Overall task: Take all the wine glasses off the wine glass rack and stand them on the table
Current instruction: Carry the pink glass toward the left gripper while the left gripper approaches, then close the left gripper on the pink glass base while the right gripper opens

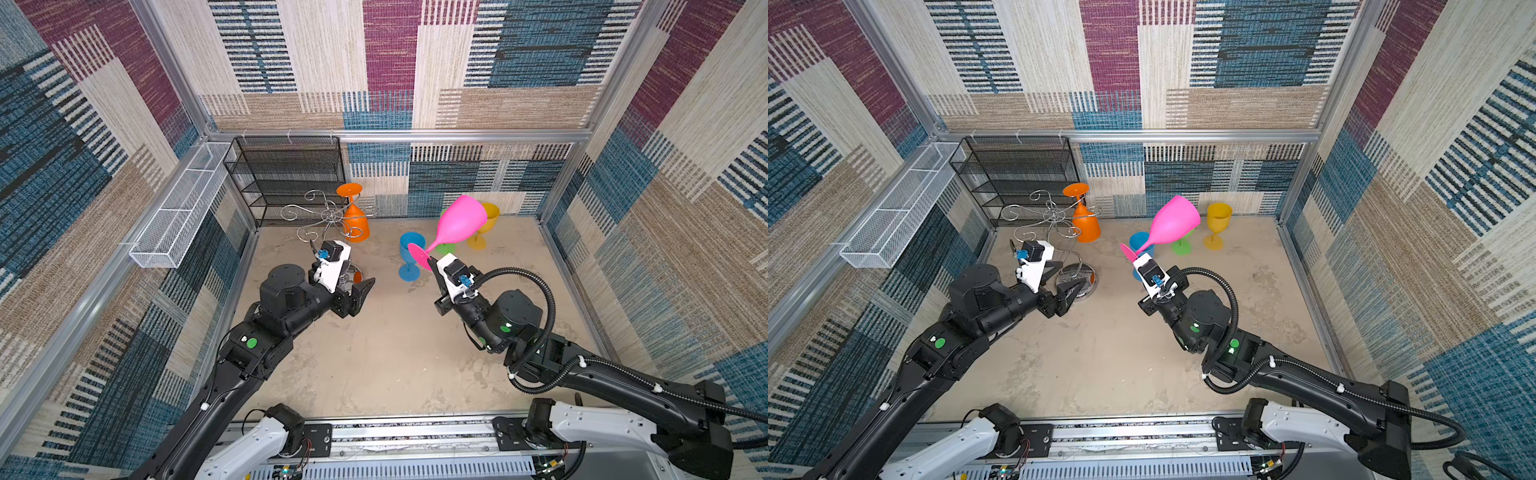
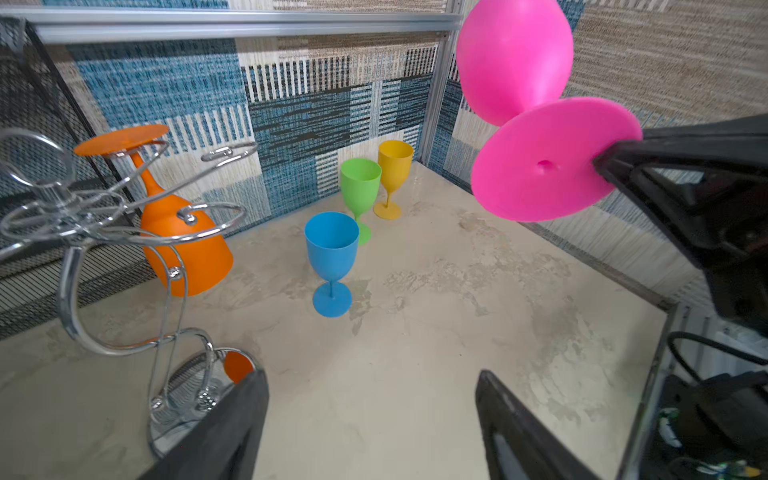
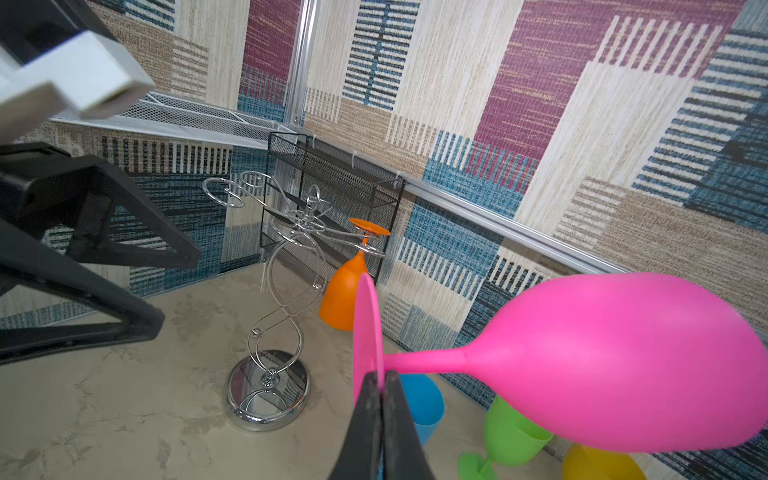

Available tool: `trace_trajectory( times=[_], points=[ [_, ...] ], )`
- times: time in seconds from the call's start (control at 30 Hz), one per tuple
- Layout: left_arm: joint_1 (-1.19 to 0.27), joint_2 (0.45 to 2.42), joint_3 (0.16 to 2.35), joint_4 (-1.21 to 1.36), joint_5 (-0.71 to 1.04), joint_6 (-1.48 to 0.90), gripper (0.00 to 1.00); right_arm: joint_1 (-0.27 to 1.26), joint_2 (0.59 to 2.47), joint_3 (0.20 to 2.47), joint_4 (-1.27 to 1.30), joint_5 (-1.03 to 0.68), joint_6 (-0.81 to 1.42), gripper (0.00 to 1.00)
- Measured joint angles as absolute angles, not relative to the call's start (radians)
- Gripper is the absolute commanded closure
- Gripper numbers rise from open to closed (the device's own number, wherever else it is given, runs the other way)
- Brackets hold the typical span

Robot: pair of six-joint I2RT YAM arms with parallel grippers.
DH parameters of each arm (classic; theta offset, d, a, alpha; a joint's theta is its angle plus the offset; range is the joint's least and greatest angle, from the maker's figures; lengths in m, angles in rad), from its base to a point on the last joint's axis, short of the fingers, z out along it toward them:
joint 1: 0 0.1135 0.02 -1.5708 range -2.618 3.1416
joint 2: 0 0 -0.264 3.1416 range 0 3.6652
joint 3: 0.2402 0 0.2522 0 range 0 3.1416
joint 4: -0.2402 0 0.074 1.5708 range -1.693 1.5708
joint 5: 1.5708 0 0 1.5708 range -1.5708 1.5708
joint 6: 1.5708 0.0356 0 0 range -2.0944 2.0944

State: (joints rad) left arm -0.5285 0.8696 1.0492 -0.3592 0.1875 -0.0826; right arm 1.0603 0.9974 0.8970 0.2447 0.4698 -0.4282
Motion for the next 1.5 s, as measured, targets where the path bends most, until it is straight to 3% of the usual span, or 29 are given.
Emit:
trace_trajectory(
  times=[0.83,1.0,1.13,1.5],
  points=[
    [-0.530,0.939,1.068,-0.431,0.273,-0.860,0.29,1.251,1.070,0.795,0.314,0.571,-0.778,1.00],
    [-0.530,0.972,1.050,-0.429,0.326,-1.001,0.32,1.276,1.079,0.767,0.348,0.610,-0.840,1.00],
    [-0.528,0.997,1.049,-0.431,0.348,-1.102,0.42,1.295,1.100,0.742,0.381,0.630,-0.901,1.00],
    [-0.528,1.100,1.145,-0.535,0.410,-1.240,0.50,1.304,1.148,0.685,0.493,0.676,-1.047,1.00]
  ],
)
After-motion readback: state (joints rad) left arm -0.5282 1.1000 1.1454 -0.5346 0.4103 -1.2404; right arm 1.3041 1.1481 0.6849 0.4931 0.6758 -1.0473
